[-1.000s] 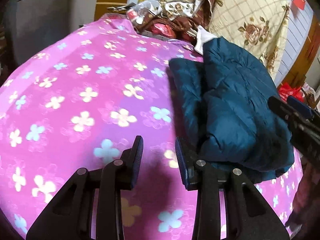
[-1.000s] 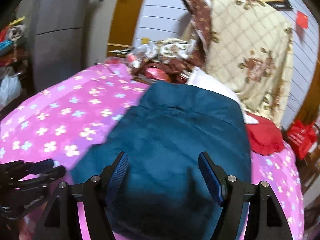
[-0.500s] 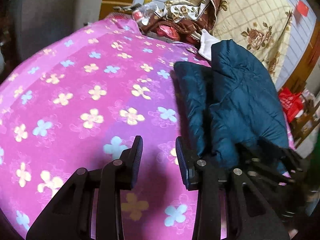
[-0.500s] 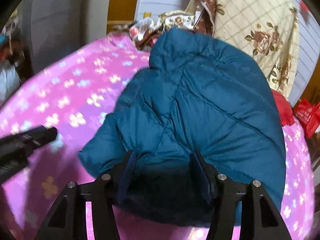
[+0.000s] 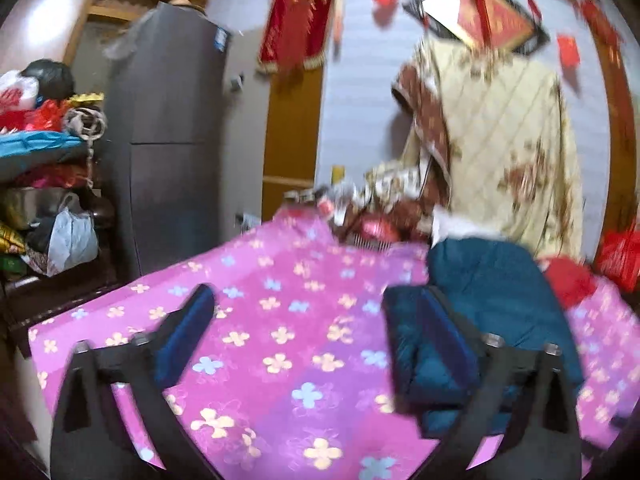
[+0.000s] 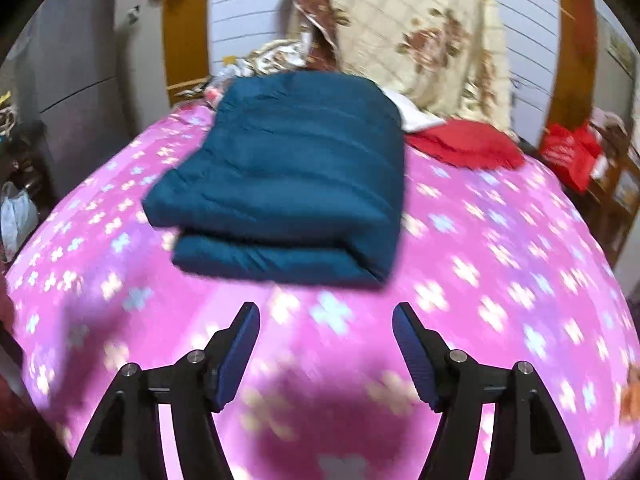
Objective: Fold large clothes
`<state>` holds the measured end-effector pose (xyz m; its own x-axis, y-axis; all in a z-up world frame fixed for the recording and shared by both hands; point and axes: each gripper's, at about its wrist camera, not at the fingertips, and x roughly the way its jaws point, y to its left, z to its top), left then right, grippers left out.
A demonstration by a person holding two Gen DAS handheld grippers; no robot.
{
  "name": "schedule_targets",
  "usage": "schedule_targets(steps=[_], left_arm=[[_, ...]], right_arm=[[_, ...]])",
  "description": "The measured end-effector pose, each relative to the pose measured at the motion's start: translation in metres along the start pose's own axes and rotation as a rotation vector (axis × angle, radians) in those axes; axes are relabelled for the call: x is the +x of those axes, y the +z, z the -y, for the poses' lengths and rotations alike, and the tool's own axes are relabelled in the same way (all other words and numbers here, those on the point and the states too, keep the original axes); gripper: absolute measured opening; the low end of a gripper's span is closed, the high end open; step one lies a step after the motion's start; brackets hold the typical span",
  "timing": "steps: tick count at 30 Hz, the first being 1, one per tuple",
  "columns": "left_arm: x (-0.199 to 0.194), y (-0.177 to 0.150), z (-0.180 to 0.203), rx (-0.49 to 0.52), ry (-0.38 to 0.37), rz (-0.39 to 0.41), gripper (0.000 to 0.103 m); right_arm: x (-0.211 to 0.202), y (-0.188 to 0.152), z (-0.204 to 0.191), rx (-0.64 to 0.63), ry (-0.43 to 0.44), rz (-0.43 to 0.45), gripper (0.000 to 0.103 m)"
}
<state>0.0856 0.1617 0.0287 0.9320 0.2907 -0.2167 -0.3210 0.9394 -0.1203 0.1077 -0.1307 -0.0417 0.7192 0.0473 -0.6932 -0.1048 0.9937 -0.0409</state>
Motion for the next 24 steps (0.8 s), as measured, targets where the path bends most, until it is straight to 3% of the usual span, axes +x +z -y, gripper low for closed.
schedule_targets(steps=[5,7,13,19,24], left_arm=[[-0.068,-0.006,0.006,0.002,-0.016,0.026,0.103],[-0.086,-0.010,0.011,0.022,-0.049,-0.002,0.103],[-0.123,-0.024,0.033,0.031,-0.146,-0.197,0.103],[-0.155,-0.035,0.053,0.075,-0.131,-0.240,0.103],[-0.160,-0.043,0.059,0.095,-0.157,-0.324,0.103]], right_arm=[[-0.026,-0.031,0.031,0.076,0.003,-0.018,0.067],[-0.038,-0.039,0.039,0.093,0.011,-0.006,0.067],[-0.068,-0.060,0.039,0.094,0.000,0.022,0.068],[-0.097,-0.078,0.036,0.085,-0.031,0.060,0.068],[-0.114,-0.083,0.031,0.066,-0.064,0.101,0.071]])
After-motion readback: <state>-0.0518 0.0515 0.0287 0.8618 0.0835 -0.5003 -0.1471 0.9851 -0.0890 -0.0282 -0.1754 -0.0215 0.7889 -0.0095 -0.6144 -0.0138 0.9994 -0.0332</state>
